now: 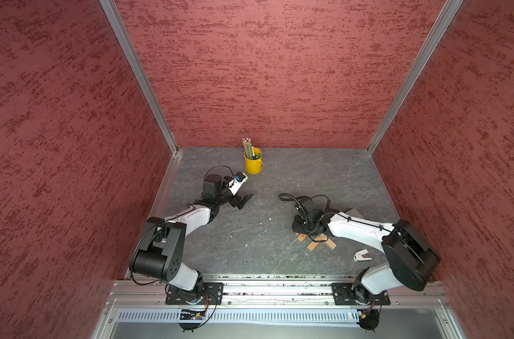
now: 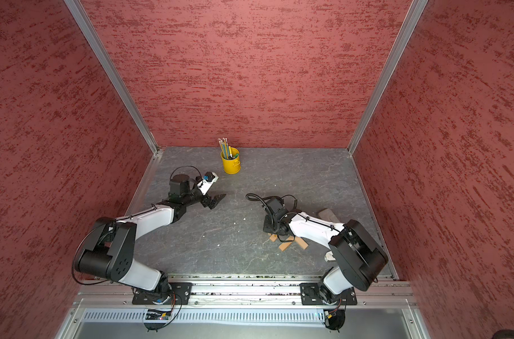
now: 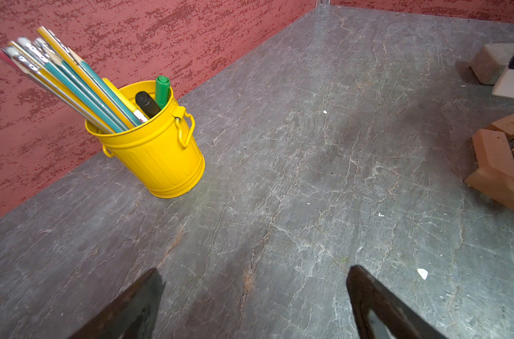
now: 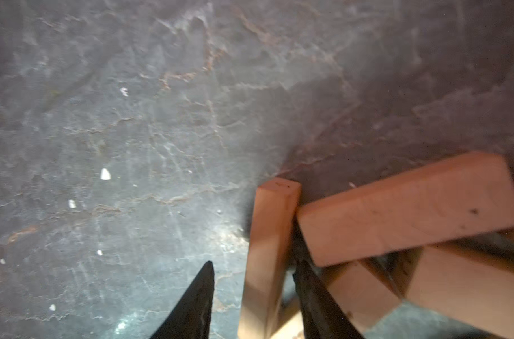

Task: Assemble the number 8 with building blocks
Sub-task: Move the building block to the center of the board.

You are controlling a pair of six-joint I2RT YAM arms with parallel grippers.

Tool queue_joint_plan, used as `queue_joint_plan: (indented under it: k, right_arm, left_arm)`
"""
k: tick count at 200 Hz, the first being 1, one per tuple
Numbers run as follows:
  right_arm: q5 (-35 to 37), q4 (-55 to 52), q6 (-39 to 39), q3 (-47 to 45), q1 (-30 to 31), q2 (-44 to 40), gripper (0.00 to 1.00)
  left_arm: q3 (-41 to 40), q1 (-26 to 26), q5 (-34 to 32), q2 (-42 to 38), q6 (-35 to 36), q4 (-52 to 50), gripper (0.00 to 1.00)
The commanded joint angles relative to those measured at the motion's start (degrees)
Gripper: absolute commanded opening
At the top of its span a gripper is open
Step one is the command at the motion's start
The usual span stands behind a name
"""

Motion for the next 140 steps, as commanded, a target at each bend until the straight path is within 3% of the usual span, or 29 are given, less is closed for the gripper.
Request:
queue_joint_plan:
  k: [1,48,69,107,140]
  right_arm:
    - [3.9,-2.5,2.3,-0.4,0.2,-1.8,0.49]
    - [3.0,-1.1,1.1,0.2,0.2,0.9,0.49]
    - [3.2,-0.7,-0.3,1.5,0.2,2.3,0.41]
    - [3.6,-1.1,-3.6,5.3,0.2,4.0,0.13]
    - [6.9,-5.5,-9.8,14.2,0.3,8.1,0.08]
  left_arm:
    - [0.8,0.1,-0.3,0.4,-0.2,-0.5,0.99]
    - [0.9,0.1,-0.2,0.7,-0.1,-0.5,0.99]
    - [1.0,0.1,-0.3,1.0,0.0,-0.4,0.99]
    - [1.2,0.2,-0.4,1.3,0.2,-0.5,0.99]
    - [1.0,0.2,-0.7,1.3,0.4,-0.1,0.99]
